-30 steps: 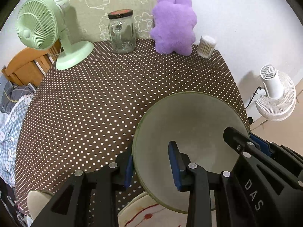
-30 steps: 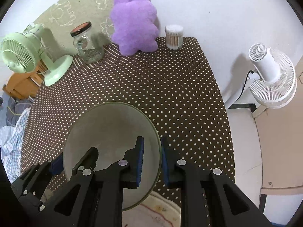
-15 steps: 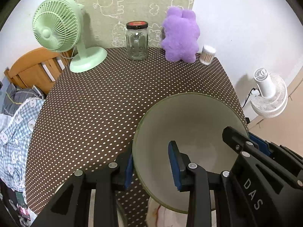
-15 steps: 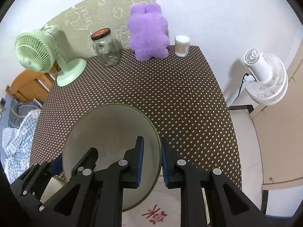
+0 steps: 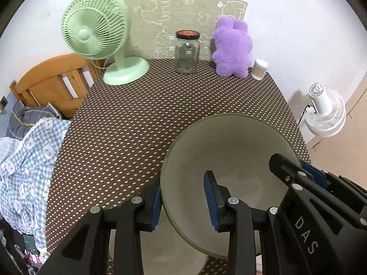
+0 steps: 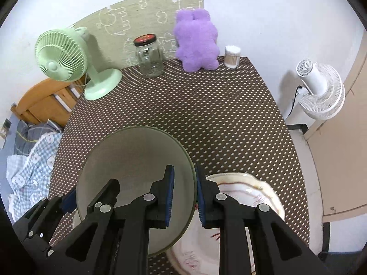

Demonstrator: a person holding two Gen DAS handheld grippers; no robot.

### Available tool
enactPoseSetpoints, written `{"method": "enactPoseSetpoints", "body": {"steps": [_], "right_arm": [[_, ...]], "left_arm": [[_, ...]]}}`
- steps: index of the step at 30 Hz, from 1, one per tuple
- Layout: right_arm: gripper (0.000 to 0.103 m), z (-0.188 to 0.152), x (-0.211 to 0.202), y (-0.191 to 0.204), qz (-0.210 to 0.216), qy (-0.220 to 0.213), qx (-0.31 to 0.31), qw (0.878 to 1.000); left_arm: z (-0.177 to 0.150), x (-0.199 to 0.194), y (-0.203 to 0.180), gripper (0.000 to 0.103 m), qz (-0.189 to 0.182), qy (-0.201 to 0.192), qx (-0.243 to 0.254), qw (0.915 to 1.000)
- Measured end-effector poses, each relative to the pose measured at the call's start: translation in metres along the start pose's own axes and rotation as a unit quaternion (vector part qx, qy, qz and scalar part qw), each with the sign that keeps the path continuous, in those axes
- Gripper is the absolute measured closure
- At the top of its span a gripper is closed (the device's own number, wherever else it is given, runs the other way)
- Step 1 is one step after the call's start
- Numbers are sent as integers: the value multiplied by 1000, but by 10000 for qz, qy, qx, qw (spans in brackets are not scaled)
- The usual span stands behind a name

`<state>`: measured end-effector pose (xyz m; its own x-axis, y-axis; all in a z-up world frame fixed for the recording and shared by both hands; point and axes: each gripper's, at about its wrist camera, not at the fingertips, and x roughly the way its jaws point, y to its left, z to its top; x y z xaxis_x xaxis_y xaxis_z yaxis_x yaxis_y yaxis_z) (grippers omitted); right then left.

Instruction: Organize plates and bowls

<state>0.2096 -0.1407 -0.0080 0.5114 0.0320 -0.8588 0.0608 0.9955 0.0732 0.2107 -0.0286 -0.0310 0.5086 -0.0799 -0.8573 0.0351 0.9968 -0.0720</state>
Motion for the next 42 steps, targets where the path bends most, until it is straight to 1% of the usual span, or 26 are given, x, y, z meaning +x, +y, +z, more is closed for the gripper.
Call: {"method": "enactPoseSetpoints", "body": {"steps": [5, 13, 18, 26, 42], "right_arm": [[80, -13, -3, 20, 20, 3, -7, 10000], [80, -29, -6, 44, 5, -18, 31, 10000], [80, -34, -8, 48, -24, -11, 67, 10000], [80, -44, -11, 55, -128, 36, 54, 9999], [80, -67, 17, 64, -206, 514, 34, 9985]], "left_arm": [[-11, -6, 21, 71, 22, 1, 20, 10000], [-20, -12, 44, 71, -12, -29, 121, 9999], [-26, -16, 54, 71, -58, -7, 195, 9998], [-32, -16, 59, 71, -140, 45, 237, 9996], [-55, 8, 72, 71, -142, 518, 243, 9983]]}}
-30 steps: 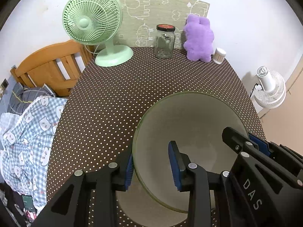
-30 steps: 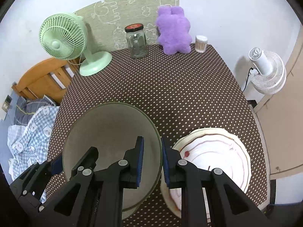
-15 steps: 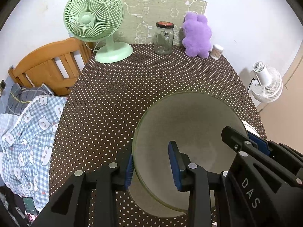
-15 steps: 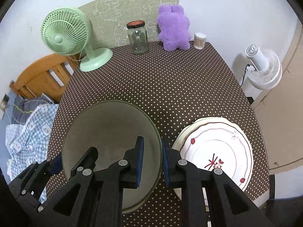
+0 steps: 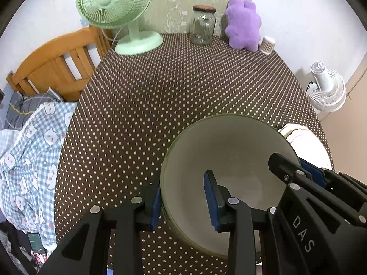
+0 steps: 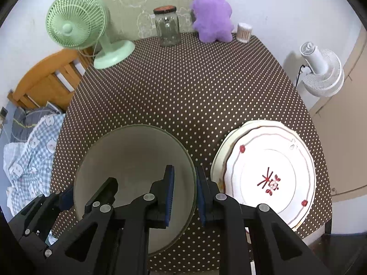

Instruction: Organize plates and bowls

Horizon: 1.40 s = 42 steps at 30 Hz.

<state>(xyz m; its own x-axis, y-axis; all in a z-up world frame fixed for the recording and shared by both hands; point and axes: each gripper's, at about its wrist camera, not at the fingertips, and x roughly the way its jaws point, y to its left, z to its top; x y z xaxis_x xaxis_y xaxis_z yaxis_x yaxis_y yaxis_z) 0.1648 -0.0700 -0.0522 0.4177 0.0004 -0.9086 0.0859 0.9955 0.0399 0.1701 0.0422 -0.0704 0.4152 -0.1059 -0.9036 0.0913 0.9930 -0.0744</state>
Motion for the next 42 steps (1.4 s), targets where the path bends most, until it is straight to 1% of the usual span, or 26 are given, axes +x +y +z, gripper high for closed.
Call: {"method": "enactPoseSetpoints", "body": {"steps": [6, 8, 12, 18, 22, 25, 29, 31, 32, 35, 37, 39, 42], "right_arm": [[80, -3, 9, 7, -28, 144, -78, 9999], [80, -3, 10, 11, -59, 147, -115, 9998], [80, -2, 12, 16, -206, 128, -243, 9994], [80, -3, 14, 17, -241, 123, -242, 9993], [80, -5, 16, 16, -283, 147, -259, 9992], [80, -4, 16, 18, -291, 163, -265, 9991], [80, -4, 15, 16, -245, 212, -191, 9993], [80, -4, 14, 14, -187, 234, -151, 9994], [80, -4, 13, 13, -153, 233, -142, 9995], [79, -4, 10, 12, -82, 195, -146, 9997], [71, -4, 7, 10, -57, 155, -125, 9998], [49, -5, 3, 6, -35, 69, -29, 10000], [40, -6, -3, -5, 70, -95, 138, 9998]], "left_arm": [[-2, 6, 8, 71, -30, 104, -104, 9999], [-1, 6, 11, 71, -79, 90, -137, 9998], [-4, 10, 15, 71, -224, 185, -247, 9993], [-5, 12, 14, 71, -161, 105, -82, 9998], [-5, 14, 12, 70, -168, 133, -11, 9998], [-4, 15, 13, 66, -211, 165, -18, 9996], [-3, 15, 14, 57, -371, 197, 54, 9991], [-3, 15, 16, 54, -456, 223, 51, 9987], [-2, 14, 17, 51, -488, 222, 65, 9985], [-1, 11, 17, 46, -506, 153, 170, 9985], [1, 8, 20, 45, -501, 82, 226, 9985], [3, 6, 23, 42, -582, 42, 218, 9981], [4, 3, 24, 32, -675, -43, 284, 9973]]}}
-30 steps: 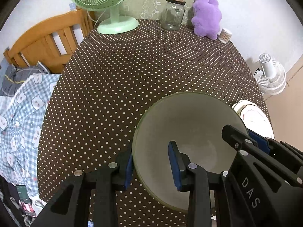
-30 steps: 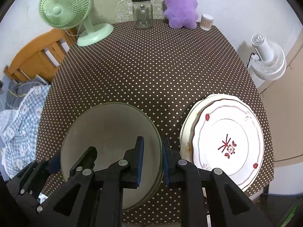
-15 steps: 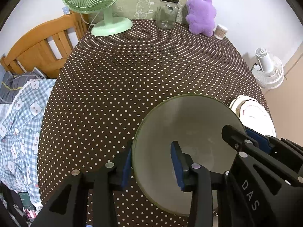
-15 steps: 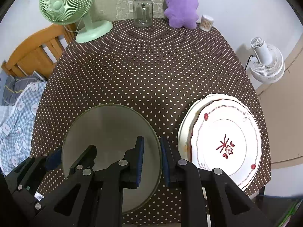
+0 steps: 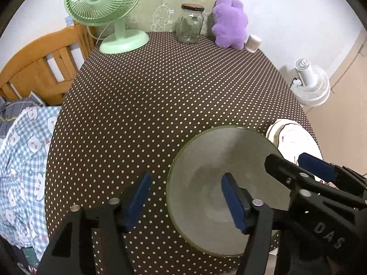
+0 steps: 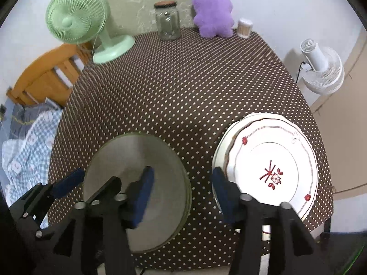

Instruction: Organize plates and bowls

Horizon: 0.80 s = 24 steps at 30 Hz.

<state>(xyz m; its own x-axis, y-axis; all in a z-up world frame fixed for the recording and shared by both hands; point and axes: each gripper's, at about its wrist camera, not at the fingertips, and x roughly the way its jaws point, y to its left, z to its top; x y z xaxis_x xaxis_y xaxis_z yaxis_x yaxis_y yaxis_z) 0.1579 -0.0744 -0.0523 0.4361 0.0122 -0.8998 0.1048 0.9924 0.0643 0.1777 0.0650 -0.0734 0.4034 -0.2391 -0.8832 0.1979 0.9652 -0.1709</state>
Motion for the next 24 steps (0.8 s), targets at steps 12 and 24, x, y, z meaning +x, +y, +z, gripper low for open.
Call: {"method": "enactPoseSetpoints", "body": {"steps": [12, 24], "right_arm": [[37, -1, 20, -34, 693, 389, 445, 9958], [38, 5, 53, -34, 1092, 860, 396, 9895]], "left_arm": [[1, 19, -10, 21, -52, 295, 136, 9995], [5, 42, -2, 21, 221, 513, -261, 9981]]}}
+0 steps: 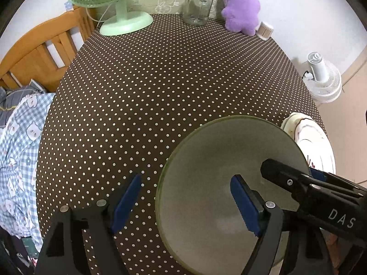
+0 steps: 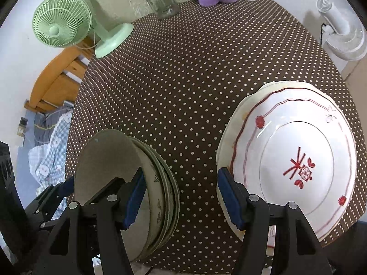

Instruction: Organize plates and bowls

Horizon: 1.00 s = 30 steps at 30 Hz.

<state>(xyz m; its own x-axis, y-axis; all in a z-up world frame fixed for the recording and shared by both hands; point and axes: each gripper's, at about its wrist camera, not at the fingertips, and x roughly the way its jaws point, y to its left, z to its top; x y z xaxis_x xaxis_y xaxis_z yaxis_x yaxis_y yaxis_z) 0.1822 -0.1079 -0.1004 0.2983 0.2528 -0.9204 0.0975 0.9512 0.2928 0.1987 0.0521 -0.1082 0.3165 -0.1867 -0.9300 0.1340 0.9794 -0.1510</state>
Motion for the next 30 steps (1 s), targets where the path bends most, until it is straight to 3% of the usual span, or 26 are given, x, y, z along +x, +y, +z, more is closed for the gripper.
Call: {"method": "enactPoseSetpoints", "body": {"steps": [7, 13, 24, 30], "right_arm": [[57, 4, 15, 3, 250, 311, -34, 9992], [78, 5, 16, 21, 150, 338, -453, 9983], [78, 4, 18, 26, -82, 267, -545, 9981], [77, 1, 17, 30, -224, 216, -475, 9984]], "left_arm": [[-2, 9, -2, 24, 76, 82, 10, 9999], [-4, 14, 0, 24, 42, 151, -35, 9999], [-4, 23, 4, 29, -145, 129, -42, 9998], [-5, 20, 0, 45, -377, 35, 141, 9992]]}}
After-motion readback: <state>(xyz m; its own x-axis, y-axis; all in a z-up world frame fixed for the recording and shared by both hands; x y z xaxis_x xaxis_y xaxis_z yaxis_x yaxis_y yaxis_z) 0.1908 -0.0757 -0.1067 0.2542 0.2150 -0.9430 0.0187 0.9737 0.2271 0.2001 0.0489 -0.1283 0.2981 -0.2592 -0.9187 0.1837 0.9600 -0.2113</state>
